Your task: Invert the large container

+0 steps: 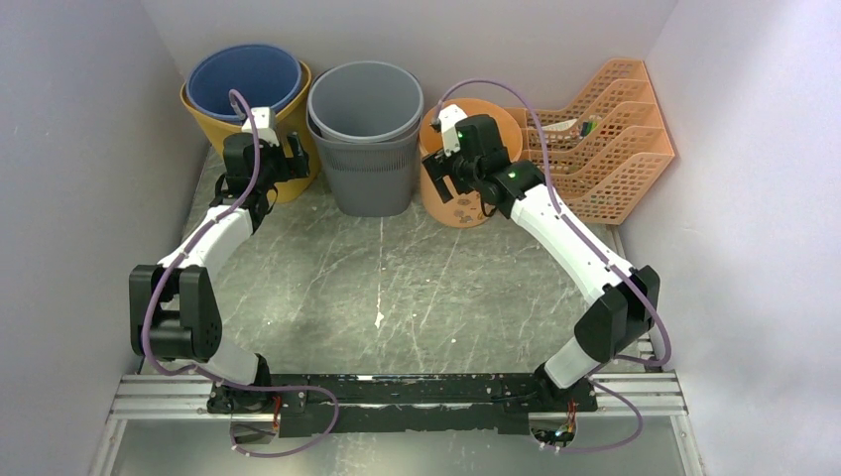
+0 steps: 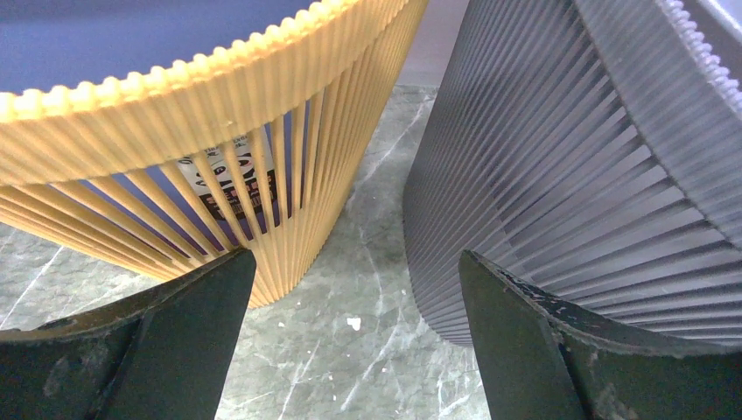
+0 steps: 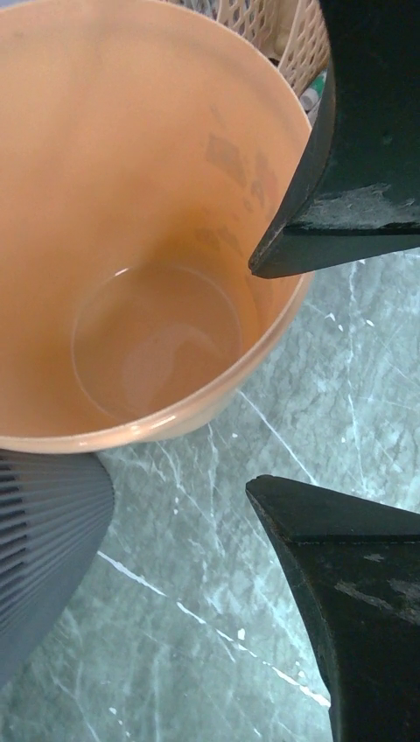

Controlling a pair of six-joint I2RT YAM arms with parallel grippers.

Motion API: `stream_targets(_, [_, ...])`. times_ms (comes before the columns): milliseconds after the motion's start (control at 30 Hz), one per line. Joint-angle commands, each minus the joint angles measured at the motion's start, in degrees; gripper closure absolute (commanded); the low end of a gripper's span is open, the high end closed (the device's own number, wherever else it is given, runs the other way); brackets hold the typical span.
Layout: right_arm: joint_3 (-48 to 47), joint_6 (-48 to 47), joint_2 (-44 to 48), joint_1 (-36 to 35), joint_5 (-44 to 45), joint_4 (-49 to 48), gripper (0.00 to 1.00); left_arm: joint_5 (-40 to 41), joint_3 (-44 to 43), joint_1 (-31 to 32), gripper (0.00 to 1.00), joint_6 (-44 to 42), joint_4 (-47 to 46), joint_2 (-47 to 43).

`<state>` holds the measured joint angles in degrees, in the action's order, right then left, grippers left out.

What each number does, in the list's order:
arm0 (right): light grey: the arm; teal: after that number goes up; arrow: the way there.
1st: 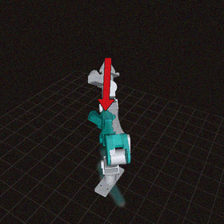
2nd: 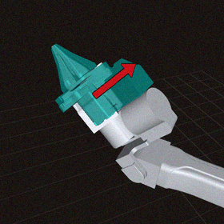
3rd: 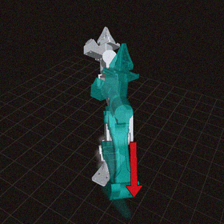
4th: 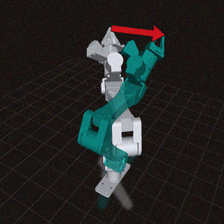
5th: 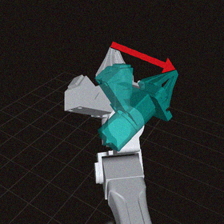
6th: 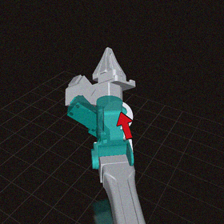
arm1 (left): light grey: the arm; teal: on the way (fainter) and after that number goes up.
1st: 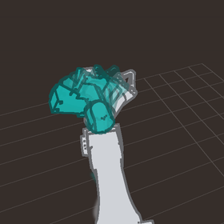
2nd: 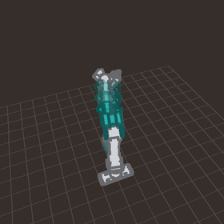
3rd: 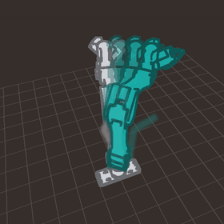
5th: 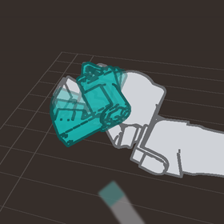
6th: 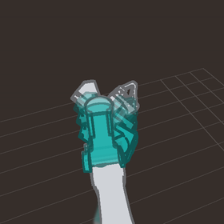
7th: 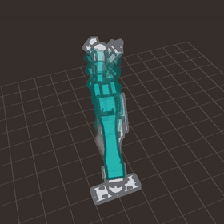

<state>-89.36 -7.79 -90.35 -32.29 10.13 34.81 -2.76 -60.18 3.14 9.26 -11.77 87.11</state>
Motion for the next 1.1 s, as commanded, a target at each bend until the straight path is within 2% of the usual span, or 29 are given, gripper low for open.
stream_targets(0, [0.16, -1.98, -0.52, 0.11, 2.75, -3.57, 0.14, 0.06, -0.66, -0.24, 0.0, -0.26, -3.94, -0.57])
stream_targets(300, [0.45, -3.51, -4.19, 0.13, 1.28, -5.38, 0.15, 0.87, 0.54, -0.24, 0.01, -1.03, -4.13, -0.95])
stream_targets(400, [1.14, -3.88, -4.79, 0.12, 1.61, -6.04, 0.19, 1.11, 0.77, -0.24, 0.0, -1.46, -4.33, -1.15])
stream_targets(600, [0.1, -3.09, -5.6, 0.13, -0.51, -4.35, 0.43, 1.76, 0.42, -0.24, 0.01, -2.55, -3.5, -1.62])
stream_targets(767, [-0.54, -2.21, -6.01, 0.13, -2.9, -2.36, 0.56, 2.04, 0.55, -0.24, 0.0, -2.82, -3.44, -1.84])
stream_targets(933, [-2.78, -1.81, -6.4, 0.11, -5.5, 1.11, 0.89, 2.5, -0.26, -0.24, 0.0, -3.24, -3.08, -1.59])
stream_targets(1033, [-3.93, -1.63, -6.29, 0.17, -7.41, 2.76, 1.0, 2.69, -0.52, -0.24, 0.01, -3.32, -3.26, -1.76])
stream_targets(1067, [-4.66, -1.43, -6.51, 0.16, -8.29, 3.68, 1.0, 2.8, -0.74, -0.24, 0.0, -3.49, -3.19, -1.82])
